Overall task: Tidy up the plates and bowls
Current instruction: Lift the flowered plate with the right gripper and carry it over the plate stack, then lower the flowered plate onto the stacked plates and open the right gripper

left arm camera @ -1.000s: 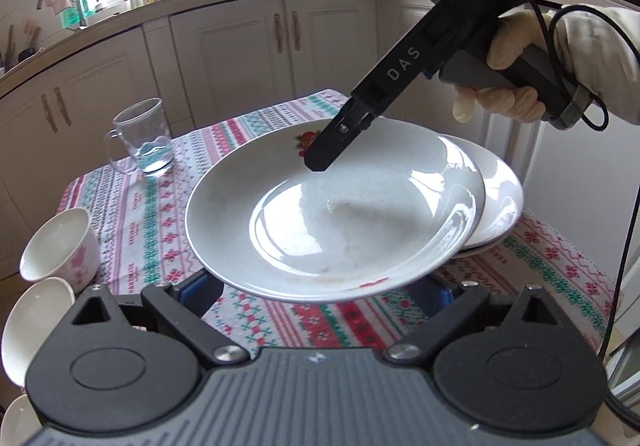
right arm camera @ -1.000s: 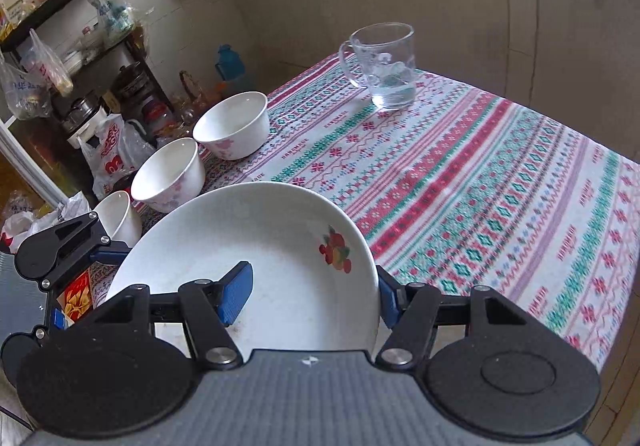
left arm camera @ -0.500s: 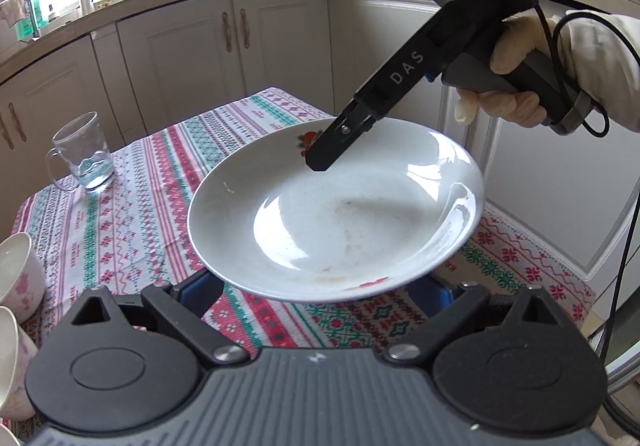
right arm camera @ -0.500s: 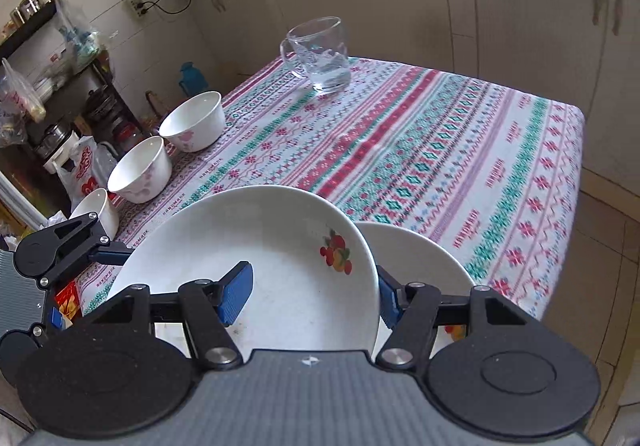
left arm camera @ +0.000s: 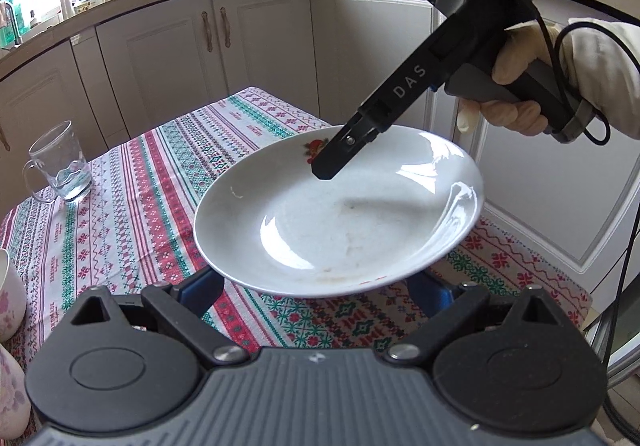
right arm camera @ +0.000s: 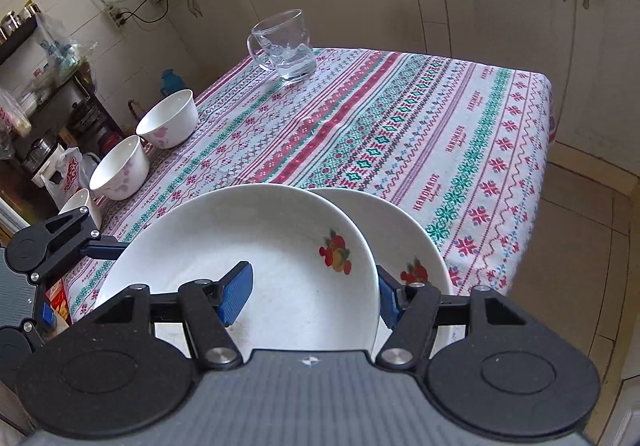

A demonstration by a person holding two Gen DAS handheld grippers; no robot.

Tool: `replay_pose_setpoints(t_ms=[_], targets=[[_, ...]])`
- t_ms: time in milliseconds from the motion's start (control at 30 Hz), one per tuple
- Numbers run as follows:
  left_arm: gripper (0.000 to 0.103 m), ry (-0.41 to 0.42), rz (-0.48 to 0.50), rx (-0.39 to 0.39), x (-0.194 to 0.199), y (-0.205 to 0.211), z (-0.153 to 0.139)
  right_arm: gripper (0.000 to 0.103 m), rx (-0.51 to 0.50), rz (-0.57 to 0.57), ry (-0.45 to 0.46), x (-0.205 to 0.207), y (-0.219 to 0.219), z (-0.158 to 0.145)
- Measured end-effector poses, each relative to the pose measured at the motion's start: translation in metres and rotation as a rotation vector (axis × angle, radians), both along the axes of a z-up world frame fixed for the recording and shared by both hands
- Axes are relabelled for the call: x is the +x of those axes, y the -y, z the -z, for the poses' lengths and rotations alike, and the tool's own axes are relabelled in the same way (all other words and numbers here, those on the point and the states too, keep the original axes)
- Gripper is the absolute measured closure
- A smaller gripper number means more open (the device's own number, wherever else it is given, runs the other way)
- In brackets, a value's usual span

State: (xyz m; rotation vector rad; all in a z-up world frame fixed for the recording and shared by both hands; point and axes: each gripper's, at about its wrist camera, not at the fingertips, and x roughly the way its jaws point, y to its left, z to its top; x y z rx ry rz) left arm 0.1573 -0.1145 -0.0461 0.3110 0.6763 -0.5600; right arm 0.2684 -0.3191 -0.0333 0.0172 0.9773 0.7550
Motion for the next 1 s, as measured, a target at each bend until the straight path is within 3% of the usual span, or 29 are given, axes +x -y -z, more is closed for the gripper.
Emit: replay_pose_setpoints(t_ms=[1000], targets=[[0.005, -0.032, 0.053, -0.019, 0.011, 0.004, 0.005, 0.034, -0.029, 0.076, -0.004, -0.009, 0.027, 0.002]])
